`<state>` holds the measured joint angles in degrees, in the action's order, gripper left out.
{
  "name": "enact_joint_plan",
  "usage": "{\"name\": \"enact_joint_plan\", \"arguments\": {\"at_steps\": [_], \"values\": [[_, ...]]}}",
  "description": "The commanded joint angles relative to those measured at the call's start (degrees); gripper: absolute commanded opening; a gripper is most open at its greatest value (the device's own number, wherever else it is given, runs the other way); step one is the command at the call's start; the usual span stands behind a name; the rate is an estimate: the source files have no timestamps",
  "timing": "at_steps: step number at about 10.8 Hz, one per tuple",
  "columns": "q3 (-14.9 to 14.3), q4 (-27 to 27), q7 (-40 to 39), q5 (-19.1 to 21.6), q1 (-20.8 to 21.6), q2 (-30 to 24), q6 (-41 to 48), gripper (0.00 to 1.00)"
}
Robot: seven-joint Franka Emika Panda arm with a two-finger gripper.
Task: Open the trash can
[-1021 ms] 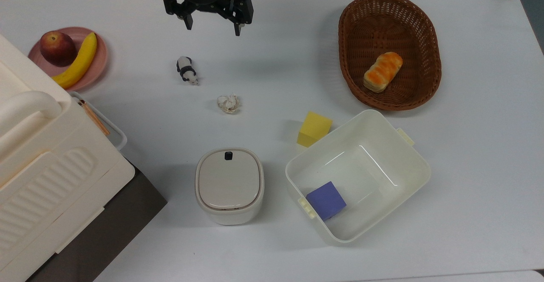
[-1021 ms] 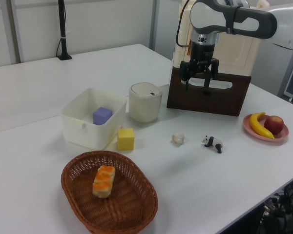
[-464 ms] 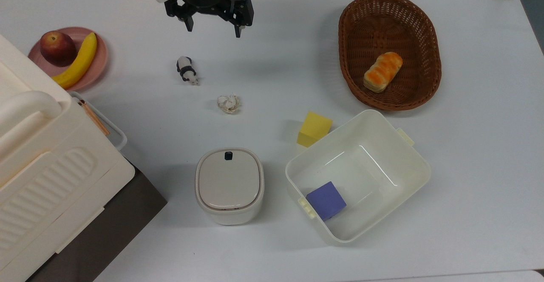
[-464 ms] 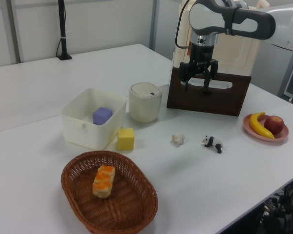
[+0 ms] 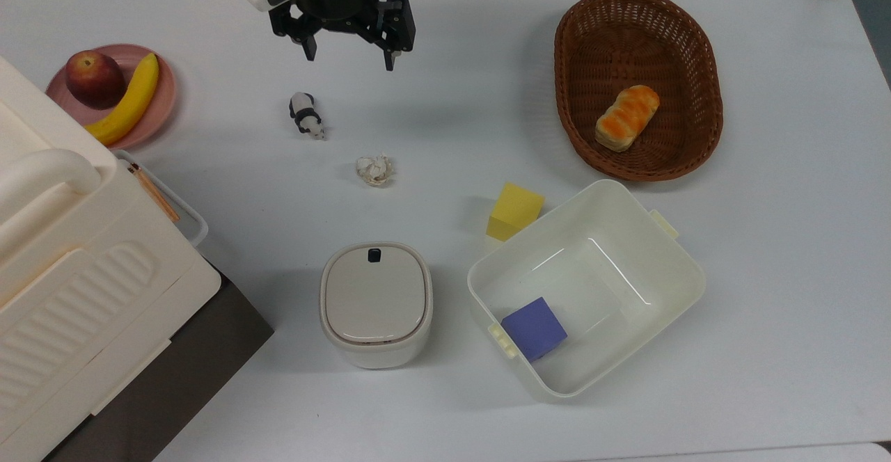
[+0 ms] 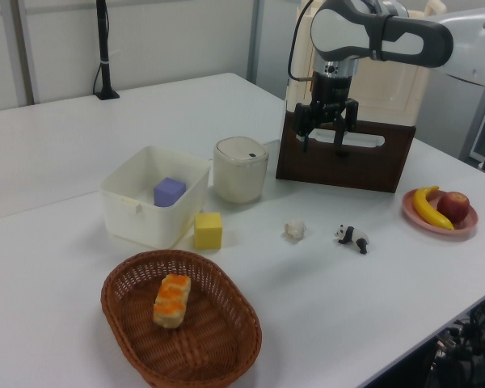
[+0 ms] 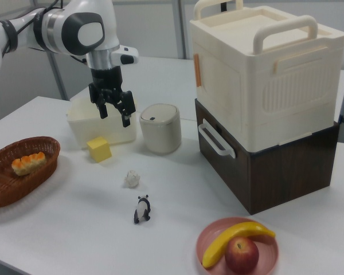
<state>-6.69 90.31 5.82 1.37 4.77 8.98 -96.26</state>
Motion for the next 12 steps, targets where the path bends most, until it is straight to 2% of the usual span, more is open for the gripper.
{"name": "enact_joint_plan", "arguments": {"at_steps": [1,12], "values": [[0.19,0.74,-1.07,0.30,0.15,0.25,-3.05,1.00],[0.19,0.56,-1.87,-0.06,0.15,3.23,-13.51,1.00]]}}
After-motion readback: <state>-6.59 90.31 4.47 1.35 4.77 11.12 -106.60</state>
